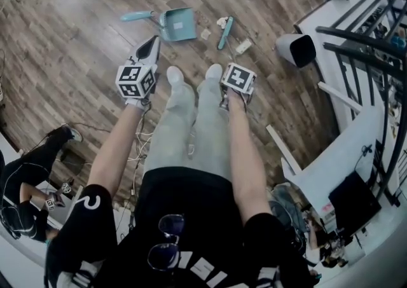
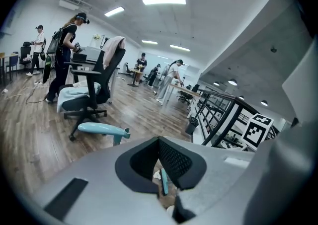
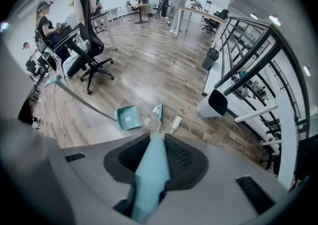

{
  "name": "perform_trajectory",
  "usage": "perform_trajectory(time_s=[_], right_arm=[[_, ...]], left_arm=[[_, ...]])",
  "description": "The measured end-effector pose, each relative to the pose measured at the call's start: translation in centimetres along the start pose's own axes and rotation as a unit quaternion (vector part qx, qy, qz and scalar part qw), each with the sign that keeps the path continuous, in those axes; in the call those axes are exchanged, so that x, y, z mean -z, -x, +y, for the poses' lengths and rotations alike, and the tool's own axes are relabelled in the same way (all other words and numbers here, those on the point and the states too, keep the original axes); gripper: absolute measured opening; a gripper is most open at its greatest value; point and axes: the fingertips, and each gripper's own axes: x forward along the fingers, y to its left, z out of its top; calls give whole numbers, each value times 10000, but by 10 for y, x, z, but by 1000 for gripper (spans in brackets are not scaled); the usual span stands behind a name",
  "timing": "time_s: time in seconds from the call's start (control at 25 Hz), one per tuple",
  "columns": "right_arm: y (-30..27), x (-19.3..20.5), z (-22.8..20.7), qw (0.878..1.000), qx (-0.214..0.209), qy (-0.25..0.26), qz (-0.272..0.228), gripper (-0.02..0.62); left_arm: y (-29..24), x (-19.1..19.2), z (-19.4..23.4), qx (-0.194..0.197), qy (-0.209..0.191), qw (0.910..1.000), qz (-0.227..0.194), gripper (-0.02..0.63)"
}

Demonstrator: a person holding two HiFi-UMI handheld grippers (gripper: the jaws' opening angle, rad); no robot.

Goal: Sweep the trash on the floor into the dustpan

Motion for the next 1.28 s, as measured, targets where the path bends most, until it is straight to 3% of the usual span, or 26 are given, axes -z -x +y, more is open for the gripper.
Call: perform_trajectory(time_s=[0.4, 0.44, 0.56, 0.6, 0.8, 1.08, 1.28], right_arm=[[12, -8, 75, 9984, -456, 323, 64, 84], [13, -11, 88, 9971, -664, 362, 38, 84], [20, -22, 144, 9830, -1799, 327, -180, 84], [23, -24, 154, 9796, -1958, 390, -211, 84], [32, -32, 160, 9785, -1940, 676, -199, 84], [44, -32, 142, 9805, -1896, 388, -341, 84], [76, -39, 102, 9864, -1523, 290, -550, 84]], left_arm=[[6, -10, 29, -83, 104, 9999, -32, -2], [7, -10, 32, -102, 117, 9999, -32, -2], [11, -10, 40, -146, 159, 9998, -36, -2], [12, -10, 42, -156, 172, 9997, -39, -2], [18, -13, 51, -195, 207, 9996, -70, -2], [24, -18, 45, -151, 173, 9997, -67, -2], [34, -48, 25, 21, 25, 9999, -154, -2]])
